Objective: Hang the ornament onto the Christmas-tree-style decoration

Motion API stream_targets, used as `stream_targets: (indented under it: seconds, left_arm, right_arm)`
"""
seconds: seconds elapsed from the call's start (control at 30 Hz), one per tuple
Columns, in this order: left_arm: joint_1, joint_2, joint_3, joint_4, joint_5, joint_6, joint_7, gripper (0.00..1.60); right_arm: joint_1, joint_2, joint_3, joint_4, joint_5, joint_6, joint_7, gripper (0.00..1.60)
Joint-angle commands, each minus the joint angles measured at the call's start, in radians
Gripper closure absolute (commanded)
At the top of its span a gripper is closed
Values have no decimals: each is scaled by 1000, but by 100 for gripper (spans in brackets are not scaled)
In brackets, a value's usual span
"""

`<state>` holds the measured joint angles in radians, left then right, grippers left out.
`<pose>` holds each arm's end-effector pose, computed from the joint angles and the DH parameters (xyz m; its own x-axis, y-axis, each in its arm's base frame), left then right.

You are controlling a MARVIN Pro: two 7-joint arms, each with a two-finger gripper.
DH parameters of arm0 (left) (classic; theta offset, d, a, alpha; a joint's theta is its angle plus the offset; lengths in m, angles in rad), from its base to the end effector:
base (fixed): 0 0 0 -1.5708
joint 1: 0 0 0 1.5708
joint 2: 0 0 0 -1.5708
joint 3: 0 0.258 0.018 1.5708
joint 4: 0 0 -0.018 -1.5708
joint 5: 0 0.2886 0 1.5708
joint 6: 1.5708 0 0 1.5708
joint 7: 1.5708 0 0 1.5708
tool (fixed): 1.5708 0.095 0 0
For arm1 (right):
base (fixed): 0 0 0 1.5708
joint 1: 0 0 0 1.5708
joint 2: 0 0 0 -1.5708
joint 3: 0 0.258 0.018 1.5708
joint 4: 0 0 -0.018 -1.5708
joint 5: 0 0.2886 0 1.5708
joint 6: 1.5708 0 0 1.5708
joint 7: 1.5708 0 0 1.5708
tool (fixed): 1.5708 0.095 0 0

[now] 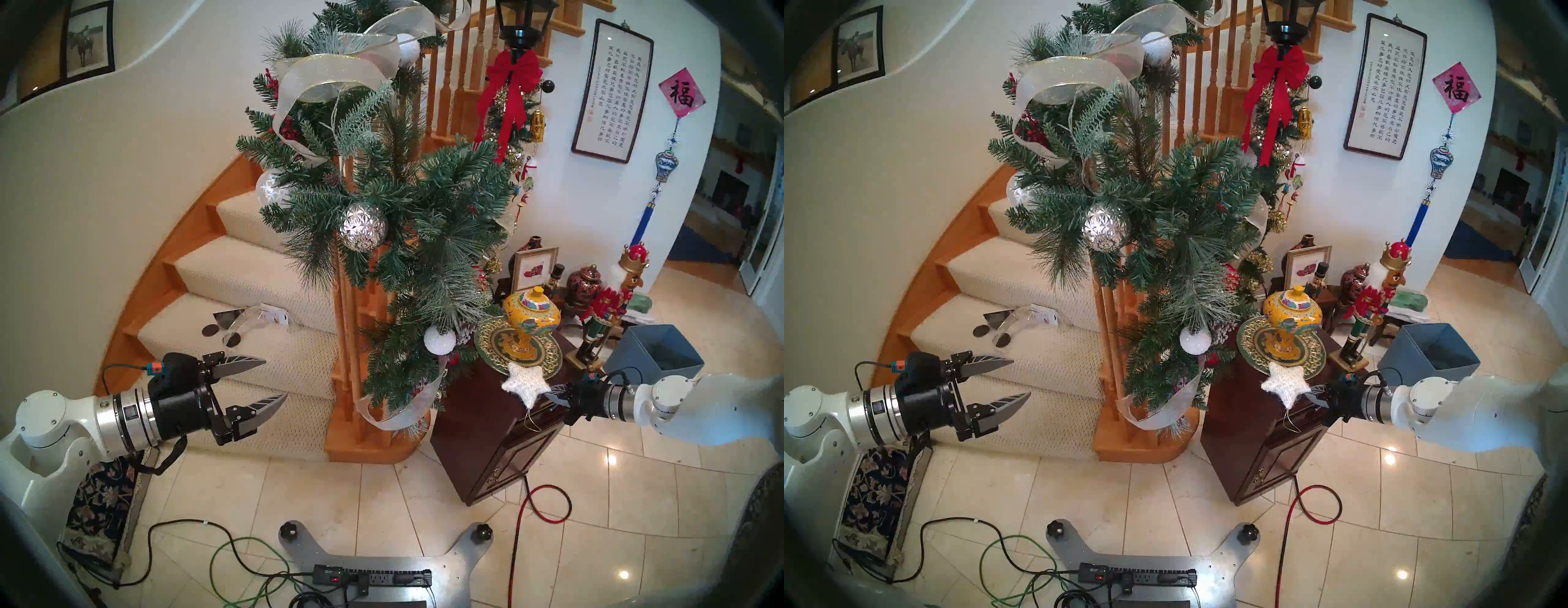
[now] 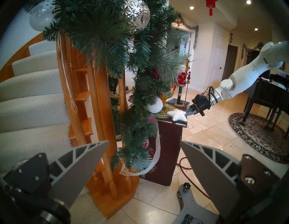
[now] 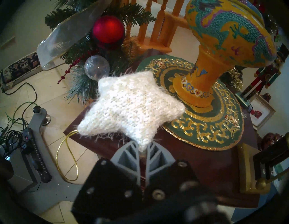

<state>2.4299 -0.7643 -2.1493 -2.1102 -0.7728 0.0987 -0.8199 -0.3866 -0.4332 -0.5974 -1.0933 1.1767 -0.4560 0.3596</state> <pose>0.2262 0.1243 -0.1842 0.1788 -0.1818 0.9670 -0.7598 -0.6499 0.0183 0.3477 -0.2356 -0.3382 0.3403 0.5766 0.7428 0.6855 -0.6929 0.2237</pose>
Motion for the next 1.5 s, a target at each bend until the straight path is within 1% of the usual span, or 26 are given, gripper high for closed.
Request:
stream_targets:
  seconds: [0.0, 0.17, 0.37, 0.6, 0.7, 0.9, 1.07, 1.23, 1.33, 1.43, 1.47]
  left_arm:
    - [0, 0, -1, 0, 0, 0, 0, 0]
    - [0, 0, -1, 0, 0, 0, 0, 0]
    - [0, 0, -1, 0, 0, 0, 0, 0]
    - [0, 0, -1, 0, 0, 0, 0, 0]
    - [0, 0, -1, 0, 0, 0, 0, 0]
    - [0, 0, -1, 0, 0, 0, 0, 0]
    - [0, 0, -1, 0, 0, 0, 0, 0]
    - [0, 0, -1, 0, 0, 0, 0, 0]
    - [0, 0, -1, 0, 0, 0, 0, 0]
    - [0, 0, -1, 0, 0, 0, 0, 0]
    - [0, 0, -1, 0, 0, 0, 0, 0]
  right_arm:
    - [11, 18, 6, -18, -3, -21, 12, 160]
    - [25, 49, 8, -48, 0, -26, 31, 160]
    - [35, 69, 10, -61, -3, -26, 45, 160]
    - [59, 129, 16, -116, -14, -44, 58, 160]
    - [64, 159, 24, -141, 5, -53, 70, 160]
    - [73, 215, 29, -177, 13, -76, 100, 160]
    - [75, 252, 34, -167, 39, -102, 135, 160]
    - [81, 267, 26, -149, 73, -138, 178, 160]
    - [88, 281, 15, -127, 110, -180, 233, 160]
    - [90, 285, 8, -115, 129, -199, 259, 160]
    - [91, 289, 3, -107, 150, -214, 287, 160]
